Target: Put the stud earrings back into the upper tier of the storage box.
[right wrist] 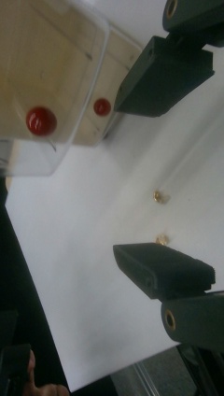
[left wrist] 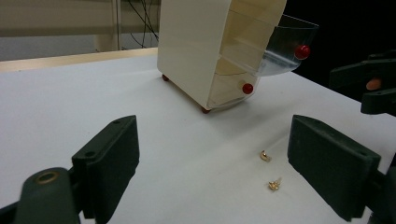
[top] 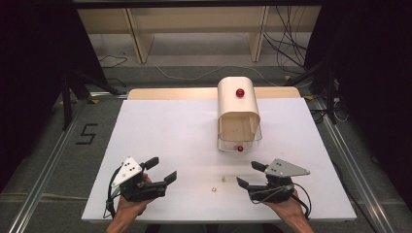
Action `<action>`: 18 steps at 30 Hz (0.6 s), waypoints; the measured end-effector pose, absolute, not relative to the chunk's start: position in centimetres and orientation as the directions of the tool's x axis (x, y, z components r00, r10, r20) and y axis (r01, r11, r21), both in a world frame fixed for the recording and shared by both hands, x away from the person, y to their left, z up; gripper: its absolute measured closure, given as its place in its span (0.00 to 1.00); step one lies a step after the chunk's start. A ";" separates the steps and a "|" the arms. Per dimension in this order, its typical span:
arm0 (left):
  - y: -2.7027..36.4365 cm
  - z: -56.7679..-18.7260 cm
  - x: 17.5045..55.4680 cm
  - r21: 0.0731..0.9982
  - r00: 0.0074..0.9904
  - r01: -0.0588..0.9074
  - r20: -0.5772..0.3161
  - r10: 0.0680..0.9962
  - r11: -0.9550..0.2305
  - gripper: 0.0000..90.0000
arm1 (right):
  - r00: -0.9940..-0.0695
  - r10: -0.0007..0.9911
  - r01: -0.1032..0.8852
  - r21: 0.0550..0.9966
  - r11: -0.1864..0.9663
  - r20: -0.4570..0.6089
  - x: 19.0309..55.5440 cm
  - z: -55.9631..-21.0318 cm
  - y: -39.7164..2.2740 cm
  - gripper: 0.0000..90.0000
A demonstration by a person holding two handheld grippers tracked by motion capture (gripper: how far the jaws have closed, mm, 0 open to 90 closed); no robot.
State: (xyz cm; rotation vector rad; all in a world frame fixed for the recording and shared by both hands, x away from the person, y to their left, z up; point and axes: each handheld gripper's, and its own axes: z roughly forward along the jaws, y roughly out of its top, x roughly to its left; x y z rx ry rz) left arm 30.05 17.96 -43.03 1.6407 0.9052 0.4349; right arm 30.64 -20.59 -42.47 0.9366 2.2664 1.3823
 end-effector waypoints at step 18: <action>18.0 -42.9 30.0 0.946 0.634 0.320 -0.181 0.752 -0.042 0.18 | -0.848 0.527 0.407 0.715 0.569 0.064 33.4 -44.7 -14.4 0.44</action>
